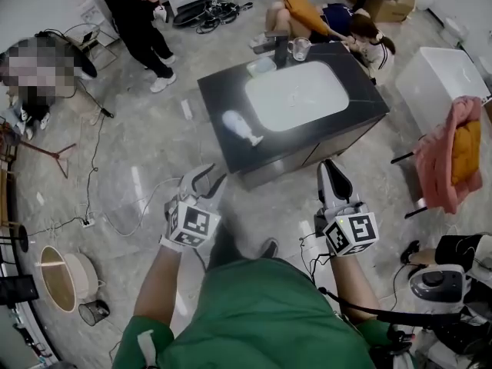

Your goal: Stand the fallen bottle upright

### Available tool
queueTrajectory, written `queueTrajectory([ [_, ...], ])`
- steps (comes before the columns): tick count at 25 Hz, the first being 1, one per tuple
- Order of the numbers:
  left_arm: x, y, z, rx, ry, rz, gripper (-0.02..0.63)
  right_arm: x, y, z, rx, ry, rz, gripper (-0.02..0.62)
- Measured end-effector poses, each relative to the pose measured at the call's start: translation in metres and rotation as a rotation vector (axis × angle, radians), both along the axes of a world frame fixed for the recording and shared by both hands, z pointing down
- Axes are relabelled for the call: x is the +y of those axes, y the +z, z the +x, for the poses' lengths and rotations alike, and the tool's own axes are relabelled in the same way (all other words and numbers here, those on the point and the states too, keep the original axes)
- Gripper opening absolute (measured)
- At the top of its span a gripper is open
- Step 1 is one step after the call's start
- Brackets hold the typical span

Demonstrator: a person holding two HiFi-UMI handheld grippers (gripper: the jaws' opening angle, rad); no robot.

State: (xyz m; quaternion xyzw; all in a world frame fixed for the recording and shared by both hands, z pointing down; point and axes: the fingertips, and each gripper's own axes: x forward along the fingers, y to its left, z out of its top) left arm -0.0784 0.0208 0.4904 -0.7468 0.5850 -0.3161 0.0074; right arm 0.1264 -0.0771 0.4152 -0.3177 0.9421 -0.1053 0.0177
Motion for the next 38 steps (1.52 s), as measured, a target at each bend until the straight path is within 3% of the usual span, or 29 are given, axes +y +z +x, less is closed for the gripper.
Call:
queueTrajectory([
  [6, -0.051, 0.037, -0.022, -0.083, 0.130, -0.082, 0.141, -0.030, 0.000, -0.005, 0.018, 0.106, 0.003, 0.040],
  [15, -0.118, 0.099, -0.057, -0.271, 0.501, -0.211, 0.158, -0.065, -0.010, -0.050, 0.048, 0.318, -0.005, 0.040],
  [26, -0.172, 0.153, -0.058, -0.334, 0.866, -0.298, 0.160, -0.073, -0.002, -0.079, 0.093, 0.531, -0.042, 0.040],
  [31, -0.178, 0.178, -0.043, -0.403, 0.982, -0.330, 0.164, -0.067, 0.009, -0.069, 0.105, 0.592, -0.070, 0.040],
  [38, -0.182, 0.212, -0.029, -0.539, 1.042, -0.407, 0.166, -0.078, 0.021, -0.045, 0.072, 0.610, -0.092, 0.040],
])
